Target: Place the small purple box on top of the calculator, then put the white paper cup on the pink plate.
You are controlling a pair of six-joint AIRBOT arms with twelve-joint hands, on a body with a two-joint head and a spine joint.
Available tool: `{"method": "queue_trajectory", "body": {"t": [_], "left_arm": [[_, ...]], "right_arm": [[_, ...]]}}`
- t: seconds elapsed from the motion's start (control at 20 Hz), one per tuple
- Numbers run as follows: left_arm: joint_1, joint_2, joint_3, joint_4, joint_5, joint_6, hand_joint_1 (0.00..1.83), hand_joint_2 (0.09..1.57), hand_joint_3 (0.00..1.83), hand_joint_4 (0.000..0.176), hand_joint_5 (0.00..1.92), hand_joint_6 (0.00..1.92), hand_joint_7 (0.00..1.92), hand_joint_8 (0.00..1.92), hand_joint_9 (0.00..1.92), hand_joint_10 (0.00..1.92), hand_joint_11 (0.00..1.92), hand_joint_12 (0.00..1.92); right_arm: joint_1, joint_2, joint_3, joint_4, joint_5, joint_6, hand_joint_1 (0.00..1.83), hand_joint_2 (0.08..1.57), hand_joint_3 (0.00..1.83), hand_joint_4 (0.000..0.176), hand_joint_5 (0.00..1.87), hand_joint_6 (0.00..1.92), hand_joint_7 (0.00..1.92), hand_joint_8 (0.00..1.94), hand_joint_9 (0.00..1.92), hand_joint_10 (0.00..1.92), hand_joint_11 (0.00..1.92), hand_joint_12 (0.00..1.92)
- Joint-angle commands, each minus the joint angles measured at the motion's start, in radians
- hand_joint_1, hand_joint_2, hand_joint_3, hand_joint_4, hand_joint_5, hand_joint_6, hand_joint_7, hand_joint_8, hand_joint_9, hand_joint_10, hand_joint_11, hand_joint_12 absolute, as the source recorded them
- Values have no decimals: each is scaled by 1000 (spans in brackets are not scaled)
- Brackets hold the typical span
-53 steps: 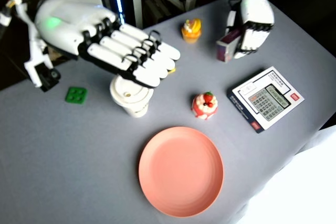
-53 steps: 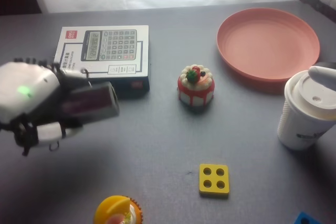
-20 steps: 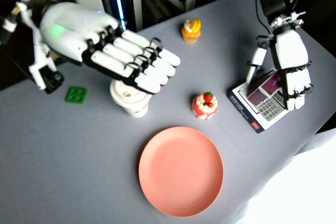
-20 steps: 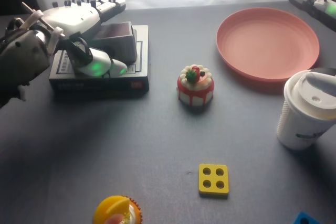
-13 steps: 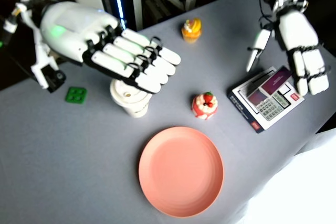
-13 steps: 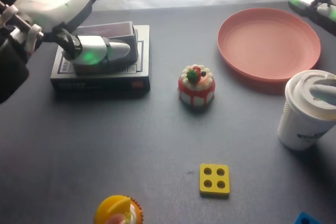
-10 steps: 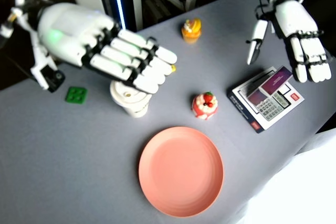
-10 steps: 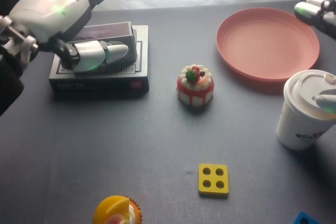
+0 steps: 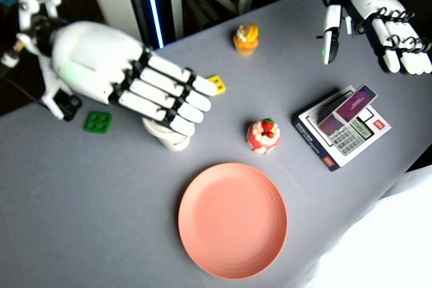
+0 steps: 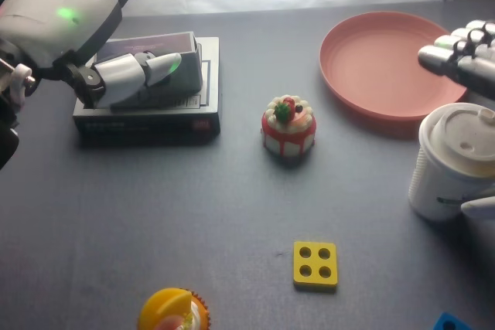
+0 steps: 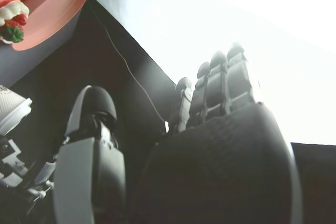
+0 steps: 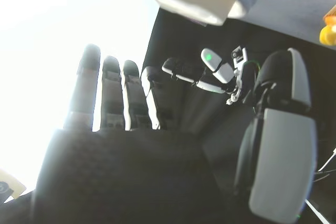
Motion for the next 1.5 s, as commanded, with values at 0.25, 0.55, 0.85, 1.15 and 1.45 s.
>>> {"method": "queue_trajectory", "body": {"t": [0.25, 0.55, 0.85, 1.15, 1.45], "left_arm": [[-4, 4, -5, 21, -135, -3, 628, 1248, 11, 94, 0, 0, 0, 0, 0, 0, 0, 0], [1, 0, -5, 22, -129, -6, 698, 1243, 3, 71, 0, 0, 0, 0, 0, 0, 0, 0], [12, -1, -4, 11, -127, -7, 831, 1227, 0, 76, 0, 0, 0, 0, 0, 0, 0, 0], [40, 4, -16, 10, -161, -18, 901, 1216, 0, 79, 17, 7, 0, 0, 0, 0, 0, 0], [93, 0, -24, 1, -222, -57, 978, 1200, 0, 80, 53, 16, 0, 0, 0, 0, 0, 0]], "right_arm": [[52, -62, 57, 11, -1, 17, 784, 906, 0, 22, 0, 0, 0, 0, 0, 0, 0, 0], [70, -103, 93, 19, -59, 17, 918, 1021, 0, 0, 0, 0, 0, 0, 103, 60, 0, 1556], [81, -103, 94, 20, -54, 18, 1244, 1118, 5, 0, 247, 1090, 467, 1100, 511, 1645, 424, 1919], [147, -95, 112, 14, -5, 23, 1230, 1124, 2, 0, 246, 1145, 391, 1175, 414, 1636, 356, 1921], [259, -153, 204, 63, -11, 23, 1314, 1176, 4, 0, 193, 887, 233, 940, 289, 1602, 245, 1921]]}}
